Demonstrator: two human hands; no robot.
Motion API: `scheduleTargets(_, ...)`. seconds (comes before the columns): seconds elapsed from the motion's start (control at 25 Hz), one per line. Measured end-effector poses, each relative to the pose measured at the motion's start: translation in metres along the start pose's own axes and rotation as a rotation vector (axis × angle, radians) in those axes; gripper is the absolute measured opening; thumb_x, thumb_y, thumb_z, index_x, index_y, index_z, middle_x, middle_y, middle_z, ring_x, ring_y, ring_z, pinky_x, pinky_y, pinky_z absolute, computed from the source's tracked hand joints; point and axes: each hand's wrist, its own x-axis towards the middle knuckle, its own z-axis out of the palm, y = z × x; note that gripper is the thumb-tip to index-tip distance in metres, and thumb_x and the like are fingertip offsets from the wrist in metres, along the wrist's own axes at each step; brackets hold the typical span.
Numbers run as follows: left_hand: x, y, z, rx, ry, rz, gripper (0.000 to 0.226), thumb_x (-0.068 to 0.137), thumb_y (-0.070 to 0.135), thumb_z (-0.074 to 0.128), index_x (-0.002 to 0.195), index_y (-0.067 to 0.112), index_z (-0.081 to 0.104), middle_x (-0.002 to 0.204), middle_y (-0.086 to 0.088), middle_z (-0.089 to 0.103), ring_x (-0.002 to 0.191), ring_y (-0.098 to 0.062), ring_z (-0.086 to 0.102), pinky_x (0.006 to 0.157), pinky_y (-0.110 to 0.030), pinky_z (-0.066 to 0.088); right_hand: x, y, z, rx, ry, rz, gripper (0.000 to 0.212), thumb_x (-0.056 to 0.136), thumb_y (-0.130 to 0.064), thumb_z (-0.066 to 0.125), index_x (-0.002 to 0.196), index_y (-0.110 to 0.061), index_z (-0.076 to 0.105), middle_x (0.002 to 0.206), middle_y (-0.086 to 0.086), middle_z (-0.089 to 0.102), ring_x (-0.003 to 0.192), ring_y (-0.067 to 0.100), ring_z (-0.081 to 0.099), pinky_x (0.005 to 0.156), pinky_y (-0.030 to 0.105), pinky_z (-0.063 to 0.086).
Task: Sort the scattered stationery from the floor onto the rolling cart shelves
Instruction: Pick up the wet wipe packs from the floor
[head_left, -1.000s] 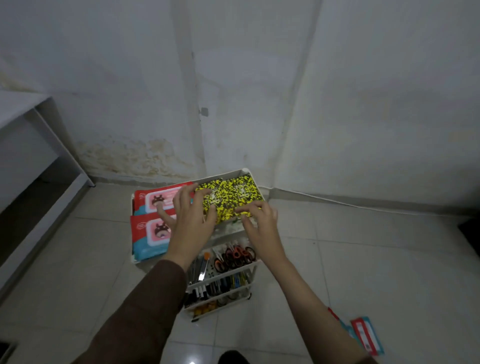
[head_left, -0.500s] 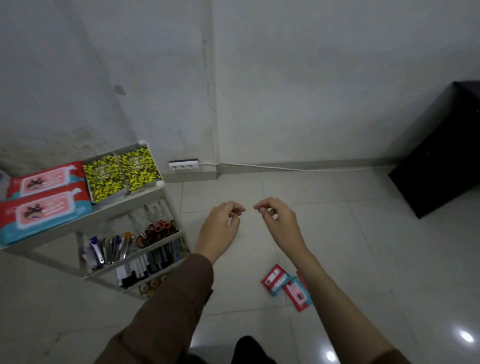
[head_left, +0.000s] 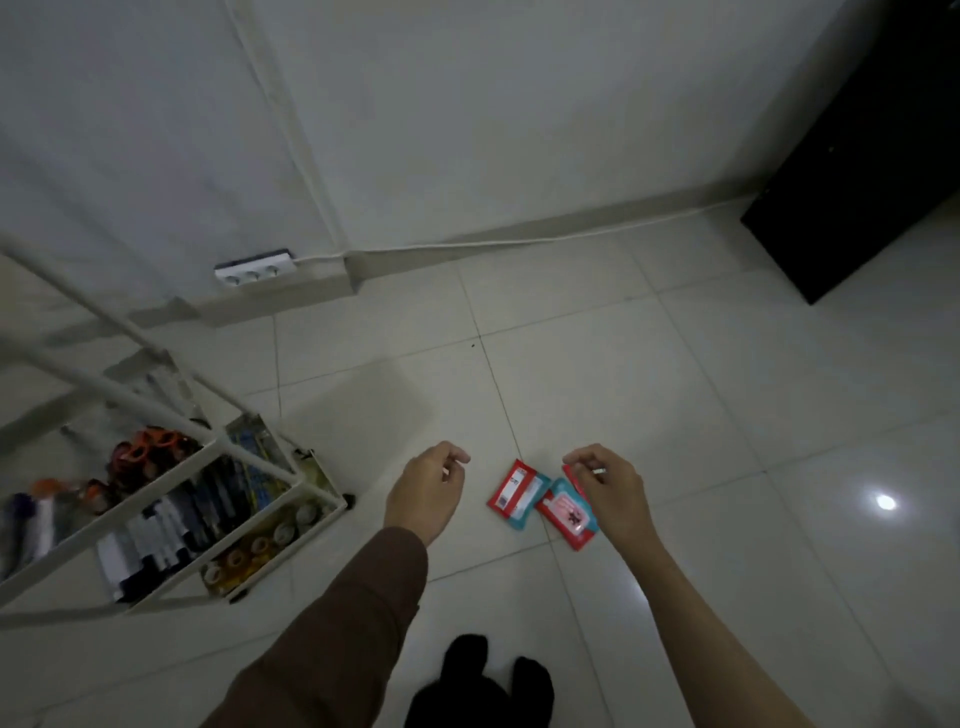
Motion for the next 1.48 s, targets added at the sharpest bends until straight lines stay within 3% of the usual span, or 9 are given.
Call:
scheduleTargets(0.36, 0.122, -0.176, 0.239, 0.045, -0.169, -0.039, 0.022, 0.096, 0.019, 0.045, 0.115, 0.016, 0.054, 0.118, -0.003, 0.057, 0.101, -0.010, 0.050, 0.083, -0.021, 0.042, 0.119, 0.271, 0.121, 0.107, 0.092, 0.267, 0.005, 0.093, -0.009, 0.053, 0.090, -0.012, 0.056, 0.081, -0.006, 0.054, 0.080, 0.014, 0.054, 0.072, 0.028, 0.047)
scheduleTargets(0.56, 0.179, -0.262, 0.349, -0.008, -0.285, -0.095, 0.037, 0.097, 0.030, 0.043, 0.134, 0.021, 0.040, 0.136, -0.002, 0.043, 0.123, -0.016, 0.046, 0.095, -0.029, 0.046, 0.177, 0.393, 0.205, 0.162, -0.040, 0.435, 0.024, 0.094, -0.013, 0.050, 0.117, -0.007, 0.052, 0.107, 0.004, 0.055, 0.097, 0.016, 0.054, 0.088, 0.034, 0.048)
scheduleTargets(0.68, 0.204, -0.296, 0.386, -0.025, -0.320, -0.098, 0.046, 0.097, 0.028, 0.044, 0.141, 0.022, 0.030, 0.144, -0.002, 0.034, 0.130, -0.019, 0.039, 0.104, -0.038, 0.043, 0.205, 0.427, 0.248, 0.300, 0.013, 0.421, 0.031, 0.093, -0.012, 0.052, 0.122, -0.005, 0.046, 0.125, 0.010, 0.055, 0.114, 0.023, 0.055, 0.092, 0.032, 0.046)
scheduleTargets(0.8, 0.216, -0.311, 0.402, 0.017, -0.327, -0.116, 0.053, 0.098, 0.031, 0.041, 0.146, 0.021, 0.021, 0.149, -0.002, 0.026, 0.136, -0.020, 0.031, 0.108, -0.041, 0.037, 0.221, 0.436, 0.270, 0.432, 0.178, 0.490, 0.034, 0.090, -0.009, 0.057, 0.121, -0.005, 0.044, 0.127, 0.010, 0.055, 0.116, 0.025, 0.055, 0.086, 0.028, 0.046)
scheduleTargets(0.92, 0.218, -0.298, 0.395, -0.209, -0.366, -0.210, 0.049, 0.098, 0.042, 0.029, 0.143, 0.021, 0.029, 0.142, -0.004, 0.040, 0.127, -0.018, 0.043, 0.104, -0.035, 0.042, 0.224, 0.427, 0.270, 0.438, 0.186, 0.393, 0.033, 0.088, -0.008, 0.060, 0.118, -0.006, 0.047, 0.118, 0.007, 0.058, 0.112, 0.025, 0.058, 0.077, 0.016, 0.049)
scheduleTargets(1.0, 0.221, -0.278, 0.377, -0.492, -0.413, -0.346, 0.051, 0.095, 0.054, 0.019, 0.129, 0.026, 0.044, 0.121, -0.002, 0.058, 0.108, -0.017, 0.058, 0.087, -0.029, 0.051, 0.219, 0.409, 0.258, 0.291, 0.161, 0.212, 0.021, 0.088, -0.007, 0.059, 0.107, -0.009, 0.049, 0.104, 0.004, 0.059, 0.102, 0.025, 0.061, 0.067, 0.013, 0.051)
scheduleTargets(1.16, 0.213, -0.231, 0.336, -0.822, -0.432, -0.527, 0.068, 0.081, 0.075, 0.024, 0.115, 0.024, 0.053, 0.102, -0.002, 0.064, 0.095, -0.020, 0.063, 0.067, -0.030, 0.055, 0.194, 0.361, 0.233, -0.230, 0.090, -0.195, 0.029, 0.090, -0.006, 0.051, 0.119, -0.011, 0.054, 0.121, 0.006, 0.058, 0.109, 0.019, 0.056, 0.084, 0.031, 0.054)
scheduleTargets(1.36, 0.191, -0.168, 0.281, -0.910, -0.276, -0.493, 0.041, 0.086, 0.055, 0.050, 0.108, 0.021, 0.058, 0.104, -0.007, 0.067, 0.093, -0.023, 0.064, 0.063, -0.028, 0.055, 0.162, 0.291, 0.179, -0.554, 0.153, -0.615, 0.029, 0.071, -0.004, 0.076, 0.099, -0.009, 0.068, 0.097, 0.009, 0.069, 0.088, 0.024, 0.067, 0.068, 0.032, 0.057)
scheduleTargets(1.48, 0.172, -0.129, 0.239, -1.043, -0.186, -0.447, 0.030, 0.091, 0.041, 0.052, 0.113, 0.020, 0.054, 0.104, -0.006, 0.066, 0.090, -0.020, 0.065, 0.061, -0.025, 0.055, 0.144, 0.241, 0.144, -0.421, 0.270, -0.677, 0.026, 0.073, -0.007, 0.074, 0.098, -0.009, 0.067, 0.099, 0.009, 0.067, 0.092, 0.021, 0.064, 0.073, 0.025, 0.053)
